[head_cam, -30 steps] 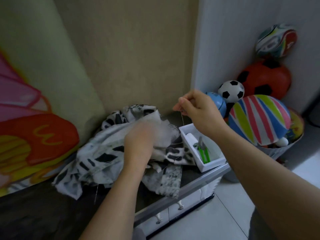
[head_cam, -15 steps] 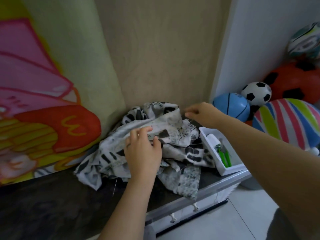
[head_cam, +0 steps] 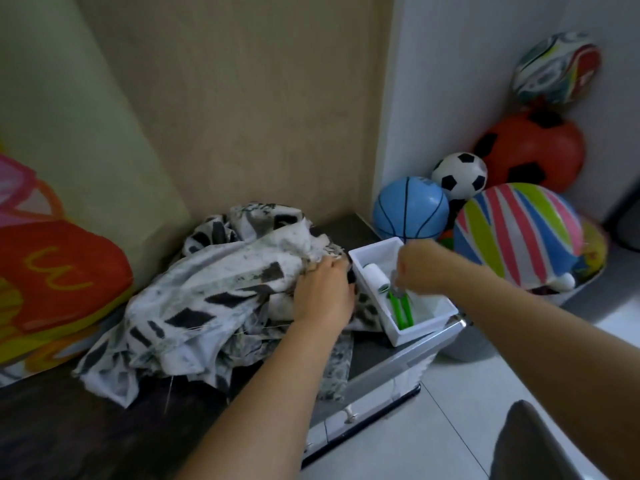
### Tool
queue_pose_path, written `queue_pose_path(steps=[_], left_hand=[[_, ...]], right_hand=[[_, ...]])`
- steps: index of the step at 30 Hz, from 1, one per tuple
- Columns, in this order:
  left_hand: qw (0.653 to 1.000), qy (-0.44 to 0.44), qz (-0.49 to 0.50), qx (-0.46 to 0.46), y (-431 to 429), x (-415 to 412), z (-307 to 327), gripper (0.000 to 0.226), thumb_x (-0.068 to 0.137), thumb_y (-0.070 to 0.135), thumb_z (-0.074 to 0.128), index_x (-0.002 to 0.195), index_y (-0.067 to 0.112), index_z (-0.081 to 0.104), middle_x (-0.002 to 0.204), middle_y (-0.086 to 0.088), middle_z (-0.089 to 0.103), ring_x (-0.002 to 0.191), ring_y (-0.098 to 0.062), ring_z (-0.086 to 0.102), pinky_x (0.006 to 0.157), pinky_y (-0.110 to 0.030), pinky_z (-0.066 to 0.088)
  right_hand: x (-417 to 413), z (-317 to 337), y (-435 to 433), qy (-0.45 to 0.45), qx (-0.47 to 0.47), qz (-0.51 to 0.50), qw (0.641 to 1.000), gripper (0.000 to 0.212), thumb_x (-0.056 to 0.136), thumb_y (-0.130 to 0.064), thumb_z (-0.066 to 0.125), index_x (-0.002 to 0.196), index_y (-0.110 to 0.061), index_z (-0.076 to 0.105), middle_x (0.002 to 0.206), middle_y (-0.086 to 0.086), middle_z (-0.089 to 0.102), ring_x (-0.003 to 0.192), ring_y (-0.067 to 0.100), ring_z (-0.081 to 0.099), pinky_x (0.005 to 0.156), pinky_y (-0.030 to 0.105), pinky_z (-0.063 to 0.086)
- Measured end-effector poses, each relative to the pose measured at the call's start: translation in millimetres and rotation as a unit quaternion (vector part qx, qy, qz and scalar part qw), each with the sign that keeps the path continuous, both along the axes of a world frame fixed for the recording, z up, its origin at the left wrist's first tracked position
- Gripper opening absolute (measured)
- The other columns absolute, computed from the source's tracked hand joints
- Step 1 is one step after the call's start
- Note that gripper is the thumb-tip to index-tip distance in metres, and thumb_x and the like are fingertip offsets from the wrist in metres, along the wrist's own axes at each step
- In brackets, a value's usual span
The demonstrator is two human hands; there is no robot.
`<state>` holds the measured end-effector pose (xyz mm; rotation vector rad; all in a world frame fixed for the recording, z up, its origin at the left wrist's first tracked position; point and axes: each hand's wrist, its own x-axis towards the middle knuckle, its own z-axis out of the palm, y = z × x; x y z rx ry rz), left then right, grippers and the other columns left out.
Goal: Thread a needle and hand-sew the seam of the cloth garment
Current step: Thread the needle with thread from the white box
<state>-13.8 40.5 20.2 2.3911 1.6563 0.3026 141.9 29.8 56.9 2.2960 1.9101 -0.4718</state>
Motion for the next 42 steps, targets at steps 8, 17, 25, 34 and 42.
queue_pose_path(steps=[8,17,25,34,42], left_hand=[[0.999,0.003,0.039,-0.037,15,3,-23,0.029,0.101,0.037,0.038,0.098,0.017,0.059,0.099,-0.005,0.062,0.089,-0.023,0.058,0.071,-0.034,0.043],[0.960,-0.262,0.045,-0.091,15,-3,-10,0.029,0.102,0.028,0.040,0.086,0.016,0.062,0.082,0.008,0.059,0.077,-0.005,0.052,0.060,-0.011,0.034],[0.955,-0.287,0.029,-0.067,12,-5,11,0.030,0.101,0.031,0.041,0.085,0.018,0.062,0.079,-0.006,0.063,0.069,-0.011,0.054,0.055,-0.014,0.037],[0.949,-0.310,0.022,-0.061,11,-7,15,0.028,0.101,0.031,0.043,0.083,0.021,0.062,0.084,-0.012,0.067,0.079,-0.023,0.061,0.065,-0.026,0.044],[0.952,-0.302,0.021,-0.053,11,-9,14,0.027,0.101,0.031,0.043,0.082,0.022,0.060,0.082,-0.008,0.066,0.078,-0.021,0.061,0.062,-0.027,0.044]], right_hand=[[-6,-52,-6,0.012,-0.038,-0.043,0.998,0.051,0.085,-0.019,0.065,0.129,-0.009,0.041,0.119,0.009,0.057,0.107,0.025,0.056,0.089,0.039,0.047],[8,-2,-11,0.047,-0.030,-0.020,0.998,0.038,0.090,-0.027,0.059,0.119,-0.004,0.051,0.079,-0.001,0.049,0.072,0.013,0.050,0.065,0.022,0.043],[13,-10,-16,0.005,0.011,0.025,1.000,0.038,0.097,-0.026,0.047,0.131,-0.011,0.045,0.118,0.010,0.052,0.087,0.018,0.049,0.074,0.026,0.041],[5,-20,-11,-0.050,0.053,0.036,0.997,0.029,0.098,-0.025,0.043,0.124,-0.014,0.046,0.111,0.006,0.058,0.091,0.020,0.058,0.071,0.031,0.047],[-2,-24,-8,-0.051,0.062,0.039,0.996,0.027,0.097,-0.023,0.046,0.122,-0.013,0.049,0.107,0.006,0.060,0.079,0.018,0.053,0.066,0.029,0.045]])
